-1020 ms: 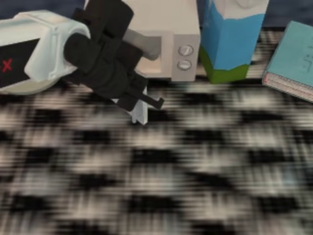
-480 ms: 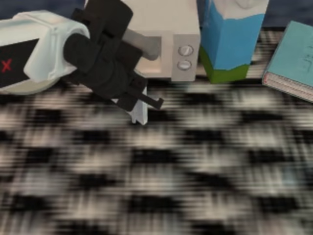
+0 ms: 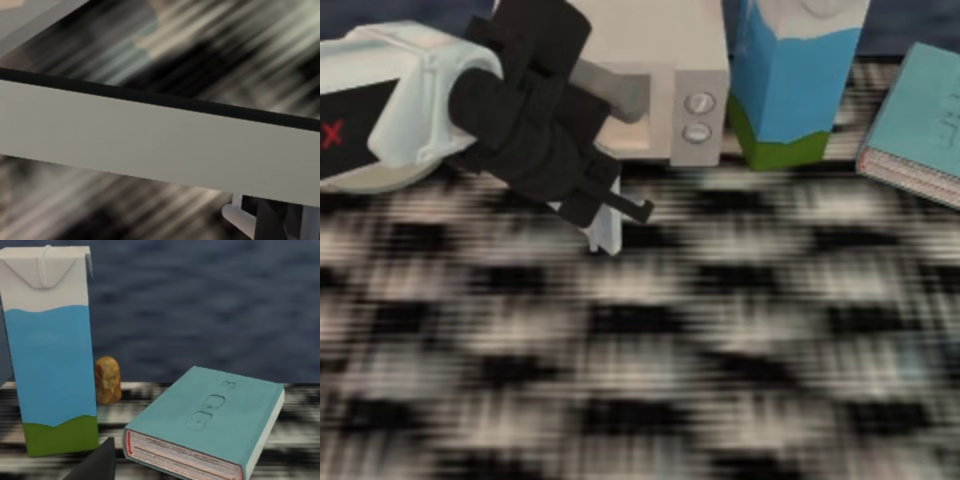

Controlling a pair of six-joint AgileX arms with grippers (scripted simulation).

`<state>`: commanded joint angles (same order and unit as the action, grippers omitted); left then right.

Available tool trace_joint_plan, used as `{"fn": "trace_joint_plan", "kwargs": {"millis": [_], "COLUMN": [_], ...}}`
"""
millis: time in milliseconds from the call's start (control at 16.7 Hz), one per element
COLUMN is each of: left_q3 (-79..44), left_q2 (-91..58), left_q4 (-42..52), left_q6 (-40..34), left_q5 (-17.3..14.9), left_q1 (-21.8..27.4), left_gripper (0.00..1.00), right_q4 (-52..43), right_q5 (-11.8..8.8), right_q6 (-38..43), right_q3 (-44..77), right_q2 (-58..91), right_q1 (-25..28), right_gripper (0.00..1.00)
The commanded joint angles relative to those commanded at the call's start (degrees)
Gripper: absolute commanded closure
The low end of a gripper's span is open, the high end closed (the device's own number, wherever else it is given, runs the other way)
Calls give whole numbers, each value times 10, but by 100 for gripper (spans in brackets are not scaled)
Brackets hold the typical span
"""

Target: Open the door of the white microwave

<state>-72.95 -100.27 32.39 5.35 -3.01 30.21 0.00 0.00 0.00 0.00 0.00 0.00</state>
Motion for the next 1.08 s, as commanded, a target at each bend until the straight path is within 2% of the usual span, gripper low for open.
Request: {"fn": "trace_joint_plan", "kwargs": {"millis": [480,900,1080], "left_q3": [2,38,38], "left_q2": [-1,29,34], "left_q4": [0,7,5], "left_q6": [0,87,93], "left_q5": [-4,-49,-53], "left_q1": [2,-33,-35], "left_gripper": [100,100,100], "right_q4": [0,0,0], "right_q5": [0,0,0], "right_q6": [0,0,0], "right_q3": [0,0,0], "right_q2": [0,0,0], "right_q1": [0,0,0], "right_gripper": [0,0,0]}}
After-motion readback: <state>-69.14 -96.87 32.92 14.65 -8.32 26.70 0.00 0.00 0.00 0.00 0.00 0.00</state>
